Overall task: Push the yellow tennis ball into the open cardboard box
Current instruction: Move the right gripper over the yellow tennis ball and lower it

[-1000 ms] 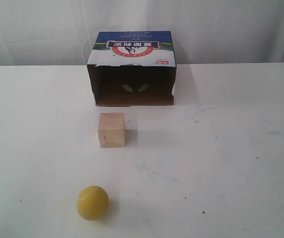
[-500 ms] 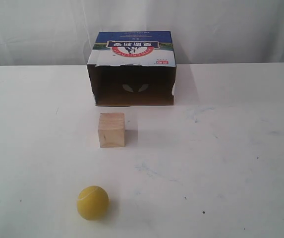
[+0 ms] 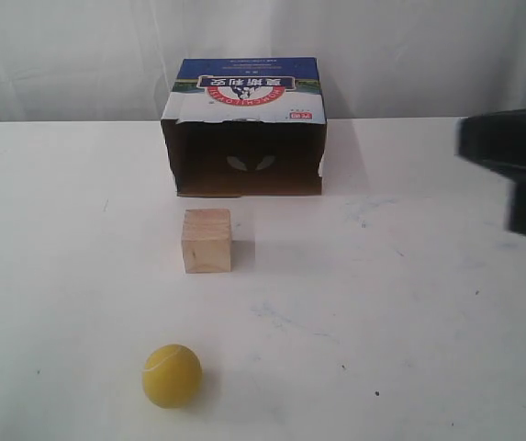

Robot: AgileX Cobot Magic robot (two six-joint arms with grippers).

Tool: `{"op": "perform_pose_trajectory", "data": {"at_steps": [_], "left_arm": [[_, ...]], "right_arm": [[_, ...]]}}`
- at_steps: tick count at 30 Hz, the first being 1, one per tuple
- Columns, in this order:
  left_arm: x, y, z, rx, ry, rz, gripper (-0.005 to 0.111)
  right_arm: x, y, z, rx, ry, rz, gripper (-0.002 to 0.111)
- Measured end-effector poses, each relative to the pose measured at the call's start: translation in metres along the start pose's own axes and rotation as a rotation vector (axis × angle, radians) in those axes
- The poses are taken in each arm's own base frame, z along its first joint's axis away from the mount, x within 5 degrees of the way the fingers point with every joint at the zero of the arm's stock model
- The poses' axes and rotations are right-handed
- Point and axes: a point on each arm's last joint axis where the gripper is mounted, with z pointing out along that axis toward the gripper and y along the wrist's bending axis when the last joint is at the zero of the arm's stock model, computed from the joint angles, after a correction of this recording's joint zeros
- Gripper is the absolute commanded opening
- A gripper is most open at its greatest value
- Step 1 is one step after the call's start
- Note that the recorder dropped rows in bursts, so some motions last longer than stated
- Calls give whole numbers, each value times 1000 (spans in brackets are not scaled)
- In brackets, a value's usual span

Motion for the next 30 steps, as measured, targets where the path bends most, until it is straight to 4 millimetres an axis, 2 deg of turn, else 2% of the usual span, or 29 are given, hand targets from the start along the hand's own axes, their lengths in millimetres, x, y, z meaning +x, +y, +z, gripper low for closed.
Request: {"op": "perform_pose_trajectory", "data": {"at_steps": [3, 5, 9, 12, 17, 22, 30], "left_arm": [[0, 0, 0, 0, 0, 0, 0], [0, 0, 0, 0, 0, 0, 0], [0, 0, 0, 0, 0, 0, 0], [0, 0, 0, 0, 0, 0, 0], [0, 0, 0, 0, 0, 0, 0], [0, 0, 0, 0, 0, 0, 0], [0, 0, 0, 0, 0, 0, 0]], "right_arm": [[-15, 15, 38, -97, 136, -83, 0], [-16, 26, 65, -151, 219, -135, 0], [-6, 52, 118, -241, 364, -216, 0], [7, 72, 145, -298, 444, -271, 0], [33, 100, 179, -356, 539, -320, 0], [50, 123, 202, -388, 558, -350, 0], [74, 137, 230, -389, 567, -365, 0]]}}
